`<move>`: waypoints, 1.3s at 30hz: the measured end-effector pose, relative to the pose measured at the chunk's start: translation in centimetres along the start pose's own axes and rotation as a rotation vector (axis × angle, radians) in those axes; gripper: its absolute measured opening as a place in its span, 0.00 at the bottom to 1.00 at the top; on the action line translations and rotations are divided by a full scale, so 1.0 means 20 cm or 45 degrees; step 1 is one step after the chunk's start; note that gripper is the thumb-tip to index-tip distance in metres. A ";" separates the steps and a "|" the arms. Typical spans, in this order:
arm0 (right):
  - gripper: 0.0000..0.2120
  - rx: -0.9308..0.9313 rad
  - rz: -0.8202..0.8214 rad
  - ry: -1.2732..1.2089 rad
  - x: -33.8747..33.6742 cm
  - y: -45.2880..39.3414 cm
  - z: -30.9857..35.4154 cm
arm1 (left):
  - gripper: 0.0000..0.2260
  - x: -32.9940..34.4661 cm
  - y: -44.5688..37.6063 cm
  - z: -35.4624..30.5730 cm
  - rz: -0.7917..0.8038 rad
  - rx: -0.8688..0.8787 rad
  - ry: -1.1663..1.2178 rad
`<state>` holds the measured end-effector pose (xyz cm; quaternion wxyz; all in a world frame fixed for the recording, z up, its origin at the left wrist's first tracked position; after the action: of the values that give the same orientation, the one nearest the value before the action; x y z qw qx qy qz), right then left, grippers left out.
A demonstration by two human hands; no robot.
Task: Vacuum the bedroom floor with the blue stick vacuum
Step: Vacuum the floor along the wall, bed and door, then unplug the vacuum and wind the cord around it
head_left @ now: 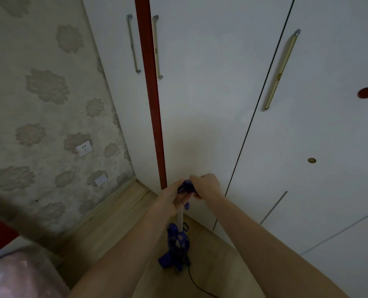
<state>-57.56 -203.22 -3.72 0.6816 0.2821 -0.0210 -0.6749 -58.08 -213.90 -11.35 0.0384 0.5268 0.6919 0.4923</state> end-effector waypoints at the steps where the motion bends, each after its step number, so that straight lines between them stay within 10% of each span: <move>1: 0.11 -0.011 -0.016 0.046 0.01 0.00 0.00 | 0.07 0.00 0.00 0.00 -0.018 0.003 0.015; 13: 0.13 -0.007 0.081 -0.193 -0.08 0.10 -0.03 | 0.10 -0.03 0.04 0.12 -0.081 0.031 -0.087; 20: 0.18 0.004 0.196 0.005 -0.41 0.21 -0.29 | 0.08 0.06 0.11 0.51 0.003 -0.228 -0.848; 29: 0.15 0.478 -0.211 0.263 -1.37 0.61 -1.30 | 0.08 0.76 0.18 1.08 0.625 0.254 -2.506; 39: 0.19 0.974 -0.814 0.202 -2.48 1.65 -2.48 | 0.18 1.90 0.61 2.55 1.383 0.543 -3.120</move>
<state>-11.60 -141.72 -14.23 0.2880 0.5544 -0.1276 -0.7703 -37.26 -152.55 -10.99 0.3452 0.8226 -0.0175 -0.4515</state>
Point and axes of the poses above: each hand's wrist, its own y-axis away from the middle knuckle, its own x-axis out of the palm, z = x × y, the point moved 2 cm from there along -y, towards the middle knuckle, and after that the axes turned 5 degrees about -x, right-handed, at the moved point
